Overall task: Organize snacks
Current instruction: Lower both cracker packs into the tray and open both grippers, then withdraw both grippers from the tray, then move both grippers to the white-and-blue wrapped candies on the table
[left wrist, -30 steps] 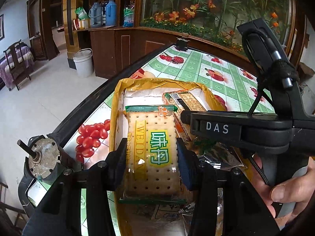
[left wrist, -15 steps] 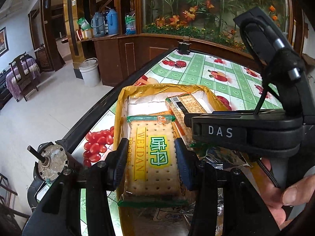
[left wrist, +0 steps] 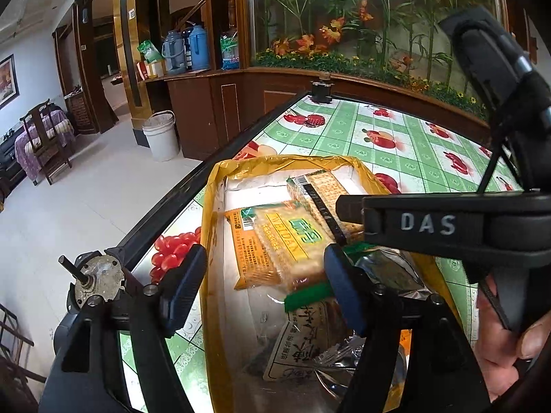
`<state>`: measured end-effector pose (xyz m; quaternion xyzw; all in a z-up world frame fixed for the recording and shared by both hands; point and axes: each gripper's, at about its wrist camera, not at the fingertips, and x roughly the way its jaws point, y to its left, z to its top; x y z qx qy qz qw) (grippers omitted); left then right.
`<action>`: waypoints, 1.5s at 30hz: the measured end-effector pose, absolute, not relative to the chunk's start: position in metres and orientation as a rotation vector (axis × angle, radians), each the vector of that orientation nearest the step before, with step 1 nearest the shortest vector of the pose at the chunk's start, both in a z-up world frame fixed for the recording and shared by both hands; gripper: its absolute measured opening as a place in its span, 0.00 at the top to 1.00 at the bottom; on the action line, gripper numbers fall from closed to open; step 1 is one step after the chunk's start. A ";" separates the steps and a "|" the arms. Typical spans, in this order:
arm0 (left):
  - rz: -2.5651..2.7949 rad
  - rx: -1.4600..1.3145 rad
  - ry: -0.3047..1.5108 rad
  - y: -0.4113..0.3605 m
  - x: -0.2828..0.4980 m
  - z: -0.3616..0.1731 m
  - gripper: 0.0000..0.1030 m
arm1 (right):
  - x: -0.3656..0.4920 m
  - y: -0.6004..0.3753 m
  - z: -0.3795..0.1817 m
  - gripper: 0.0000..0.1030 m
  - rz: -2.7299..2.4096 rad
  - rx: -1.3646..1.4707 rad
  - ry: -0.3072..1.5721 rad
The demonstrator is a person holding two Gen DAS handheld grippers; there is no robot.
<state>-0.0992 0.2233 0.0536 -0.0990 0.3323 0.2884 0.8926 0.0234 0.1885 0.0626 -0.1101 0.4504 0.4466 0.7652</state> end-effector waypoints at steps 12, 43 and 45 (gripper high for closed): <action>0.609 -0.125 0.659 0.201 -0.103 0.066 0.32 | 0.019 0.144 0.080 0.45 1.006 -0.150 0.954; 0.467 0.027 0.696 0.118 -0.069 0.077 0.32 | 0.079 -0.050 0.069 0.43 0.854 0.123 0.975; 0.417 0.012 0.708 0.110 -0.063 0.078 0.32 | 0.088 -0.072 0.068 0.42 0.811 0.161 0.971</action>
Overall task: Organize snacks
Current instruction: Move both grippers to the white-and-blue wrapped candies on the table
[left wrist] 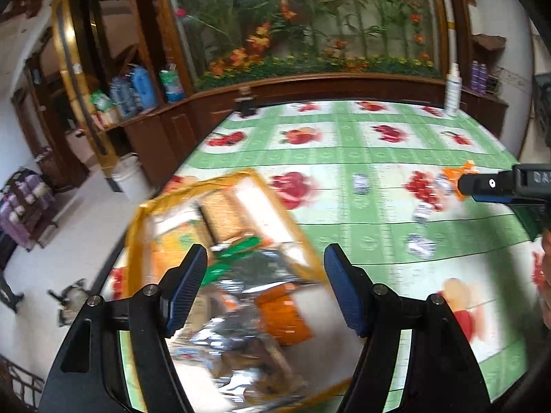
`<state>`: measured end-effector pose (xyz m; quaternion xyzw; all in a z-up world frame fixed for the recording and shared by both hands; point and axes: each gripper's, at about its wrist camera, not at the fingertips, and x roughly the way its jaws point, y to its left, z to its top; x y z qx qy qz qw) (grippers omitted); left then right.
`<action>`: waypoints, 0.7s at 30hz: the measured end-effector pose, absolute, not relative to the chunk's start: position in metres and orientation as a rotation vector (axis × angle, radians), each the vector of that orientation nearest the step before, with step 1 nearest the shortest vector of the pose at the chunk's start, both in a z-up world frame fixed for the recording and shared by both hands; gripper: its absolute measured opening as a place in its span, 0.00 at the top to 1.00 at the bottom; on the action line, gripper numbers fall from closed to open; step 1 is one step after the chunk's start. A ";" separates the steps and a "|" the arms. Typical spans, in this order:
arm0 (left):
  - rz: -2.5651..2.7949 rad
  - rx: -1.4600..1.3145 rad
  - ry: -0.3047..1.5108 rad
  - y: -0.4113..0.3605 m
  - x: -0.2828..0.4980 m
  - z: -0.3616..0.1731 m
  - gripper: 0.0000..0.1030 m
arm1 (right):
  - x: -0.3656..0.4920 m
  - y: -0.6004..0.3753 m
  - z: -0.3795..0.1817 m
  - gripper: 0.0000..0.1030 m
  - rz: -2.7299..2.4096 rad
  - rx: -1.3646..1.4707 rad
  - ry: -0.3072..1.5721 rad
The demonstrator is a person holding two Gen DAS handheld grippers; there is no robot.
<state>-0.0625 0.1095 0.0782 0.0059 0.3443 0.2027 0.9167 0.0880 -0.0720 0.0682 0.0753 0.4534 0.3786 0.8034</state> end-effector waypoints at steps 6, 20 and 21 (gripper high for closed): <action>0.132 -0.159 0.806 0.081 -0.027 0.072 0.33 | 0.115 -0.127 0.058 0.42 0.710 0.321 0.999; 0.061 -0.104 0.951 0.029 0.038 0.016 0.47 | 0.116 -0.127 0.055 0.42 0.728 0.355 1.022; 0.057 -0.108 0.957 0.030 0.041 0.013 0.47 | 0.116 -0.126 0.055 0.42 0.728 0.352 1.023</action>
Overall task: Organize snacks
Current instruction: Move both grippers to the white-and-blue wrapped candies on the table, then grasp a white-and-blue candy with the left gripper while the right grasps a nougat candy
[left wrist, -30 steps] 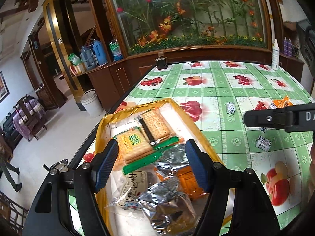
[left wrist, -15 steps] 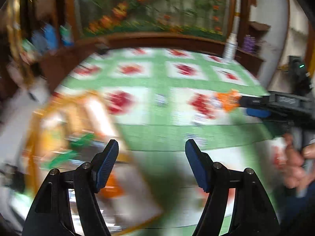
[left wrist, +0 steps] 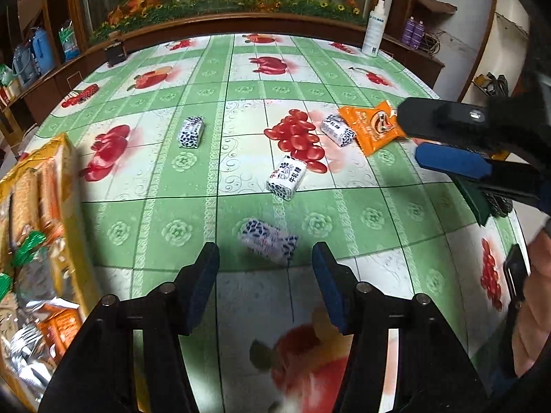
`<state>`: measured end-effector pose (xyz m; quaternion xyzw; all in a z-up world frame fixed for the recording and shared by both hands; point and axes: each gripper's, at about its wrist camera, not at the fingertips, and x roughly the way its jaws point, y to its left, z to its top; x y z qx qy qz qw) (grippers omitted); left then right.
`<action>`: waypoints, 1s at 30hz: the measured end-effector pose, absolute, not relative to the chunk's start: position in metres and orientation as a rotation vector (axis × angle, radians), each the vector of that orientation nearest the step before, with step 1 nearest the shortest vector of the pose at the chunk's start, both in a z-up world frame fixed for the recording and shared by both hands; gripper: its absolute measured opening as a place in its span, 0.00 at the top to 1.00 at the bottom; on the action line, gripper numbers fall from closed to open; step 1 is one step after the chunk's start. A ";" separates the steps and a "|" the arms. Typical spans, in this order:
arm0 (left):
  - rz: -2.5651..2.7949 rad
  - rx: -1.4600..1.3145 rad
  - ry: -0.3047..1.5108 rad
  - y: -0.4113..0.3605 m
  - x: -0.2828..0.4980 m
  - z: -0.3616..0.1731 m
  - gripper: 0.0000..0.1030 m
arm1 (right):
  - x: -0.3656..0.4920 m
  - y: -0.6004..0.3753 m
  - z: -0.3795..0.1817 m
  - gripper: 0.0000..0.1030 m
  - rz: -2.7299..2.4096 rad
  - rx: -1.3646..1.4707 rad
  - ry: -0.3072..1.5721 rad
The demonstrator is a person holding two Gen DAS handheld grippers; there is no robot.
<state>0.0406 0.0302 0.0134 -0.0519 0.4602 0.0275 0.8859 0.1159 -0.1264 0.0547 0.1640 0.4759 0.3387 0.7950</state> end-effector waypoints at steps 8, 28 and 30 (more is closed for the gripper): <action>0.055 -0.117 0.946 0.031 0.036 0.012 0.69 | 0.118 -0.122 0.050 0.42 0.708 0.319 1.023; 0.050 -0.229 0.819 0.076 -0.049 0.051 0.69 | 0.124 -0.028 0.014 0.41 0.713 -0.102 0.971; 0.052 -0.232 0.822 0.077 -0.049 0.050 0.69 | 0.124 -0.023 0.013 0.41 0.707 -0.141 0.946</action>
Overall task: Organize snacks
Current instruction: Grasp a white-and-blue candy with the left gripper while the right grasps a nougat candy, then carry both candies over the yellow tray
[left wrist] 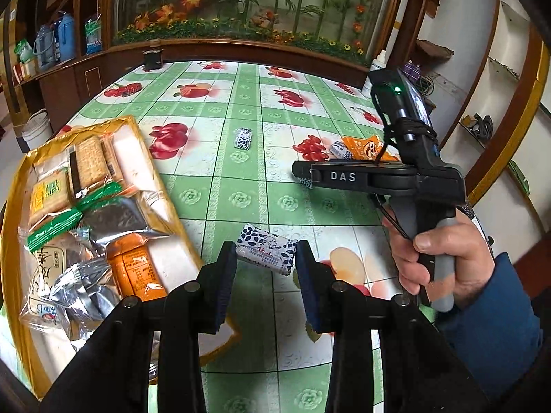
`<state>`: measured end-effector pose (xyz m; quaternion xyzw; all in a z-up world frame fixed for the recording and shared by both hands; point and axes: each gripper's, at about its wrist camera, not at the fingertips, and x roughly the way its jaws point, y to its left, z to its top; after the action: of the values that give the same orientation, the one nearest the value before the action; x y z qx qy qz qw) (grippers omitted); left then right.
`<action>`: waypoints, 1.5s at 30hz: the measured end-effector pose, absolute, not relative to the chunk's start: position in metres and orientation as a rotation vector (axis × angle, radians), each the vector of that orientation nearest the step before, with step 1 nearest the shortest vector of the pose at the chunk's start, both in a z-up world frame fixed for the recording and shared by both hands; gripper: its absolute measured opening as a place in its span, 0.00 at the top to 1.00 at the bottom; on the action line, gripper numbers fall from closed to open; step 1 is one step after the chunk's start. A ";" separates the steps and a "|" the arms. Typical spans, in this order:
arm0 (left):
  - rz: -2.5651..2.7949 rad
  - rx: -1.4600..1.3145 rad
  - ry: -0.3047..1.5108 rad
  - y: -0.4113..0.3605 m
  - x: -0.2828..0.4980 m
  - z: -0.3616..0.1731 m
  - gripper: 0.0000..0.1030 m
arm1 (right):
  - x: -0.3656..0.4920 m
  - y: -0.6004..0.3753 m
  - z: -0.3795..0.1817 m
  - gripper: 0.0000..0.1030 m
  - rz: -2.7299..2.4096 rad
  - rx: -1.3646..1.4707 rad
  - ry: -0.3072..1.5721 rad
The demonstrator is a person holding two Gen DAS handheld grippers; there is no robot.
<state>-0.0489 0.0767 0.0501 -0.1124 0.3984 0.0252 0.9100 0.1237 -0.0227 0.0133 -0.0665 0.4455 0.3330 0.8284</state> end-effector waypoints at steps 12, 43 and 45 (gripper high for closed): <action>0.090 -0.241 0.800 0.086 -0.056 0.050 0.68 | 0.103 -0.020 0.020 0.65 0.724 -0.236 0.894; 0.335 -0.196 0.726 0.148 -0.089 0.051 0.68 | 0.009 0.028 0.061 0.65 1.036 -0.038 0.877; 0.347 -0.207 0.726 0.154 -0.092 0.050 0.68 | 0.003 0.034 0.059 0.65 1.053 -0.047 0.881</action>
<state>-0.0923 0.1537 0.0495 -0.1004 0.3527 0.1685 0.9149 0.0031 0.0338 0.0595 -0.0218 0.4065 0.4860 0.7733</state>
